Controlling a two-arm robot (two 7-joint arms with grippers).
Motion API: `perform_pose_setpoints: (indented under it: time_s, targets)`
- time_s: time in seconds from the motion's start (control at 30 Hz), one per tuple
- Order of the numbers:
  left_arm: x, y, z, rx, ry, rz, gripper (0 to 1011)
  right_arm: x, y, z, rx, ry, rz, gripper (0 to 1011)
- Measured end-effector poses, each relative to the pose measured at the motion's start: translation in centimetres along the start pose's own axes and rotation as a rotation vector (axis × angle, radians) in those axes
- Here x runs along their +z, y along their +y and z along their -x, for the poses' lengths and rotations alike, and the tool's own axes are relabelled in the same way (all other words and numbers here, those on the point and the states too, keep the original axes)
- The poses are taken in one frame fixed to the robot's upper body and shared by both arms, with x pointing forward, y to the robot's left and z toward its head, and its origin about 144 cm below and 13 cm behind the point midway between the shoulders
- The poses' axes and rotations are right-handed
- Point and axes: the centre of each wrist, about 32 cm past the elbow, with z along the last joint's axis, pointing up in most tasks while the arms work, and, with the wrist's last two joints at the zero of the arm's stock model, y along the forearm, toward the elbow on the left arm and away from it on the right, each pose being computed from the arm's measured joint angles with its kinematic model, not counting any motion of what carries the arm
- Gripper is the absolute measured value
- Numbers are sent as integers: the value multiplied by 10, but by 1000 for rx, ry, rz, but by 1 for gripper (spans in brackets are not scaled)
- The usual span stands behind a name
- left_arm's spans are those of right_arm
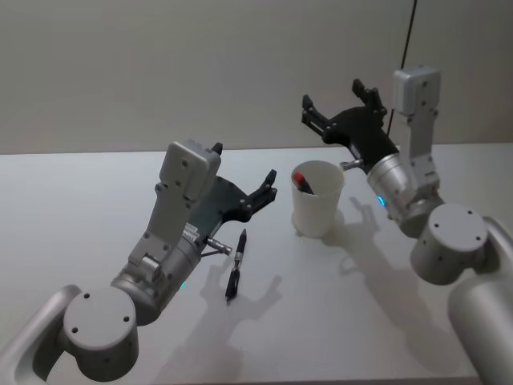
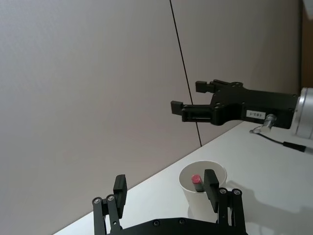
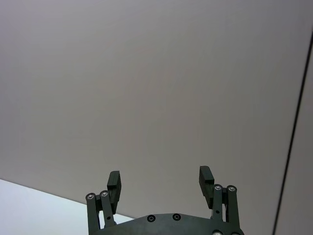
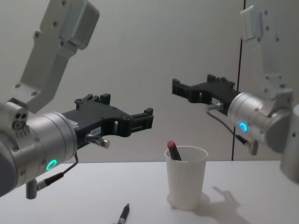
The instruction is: Place the pen into the pen holder.
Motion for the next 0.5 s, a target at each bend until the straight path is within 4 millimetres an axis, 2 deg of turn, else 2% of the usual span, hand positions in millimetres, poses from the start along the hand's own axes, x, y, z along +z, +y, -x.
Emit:
perform_pose_setpoints:
  time_s: [0.2, 0.5]
  targets:
    - [0, 0, 0, 0, 0, 0, 1004, 14, -18, -5, -58, 0, 28, 1001]
    - [0, 0, 0, 0, 0, 0, 1004, 19, -46, -13, -136, 10, 54, 1001]
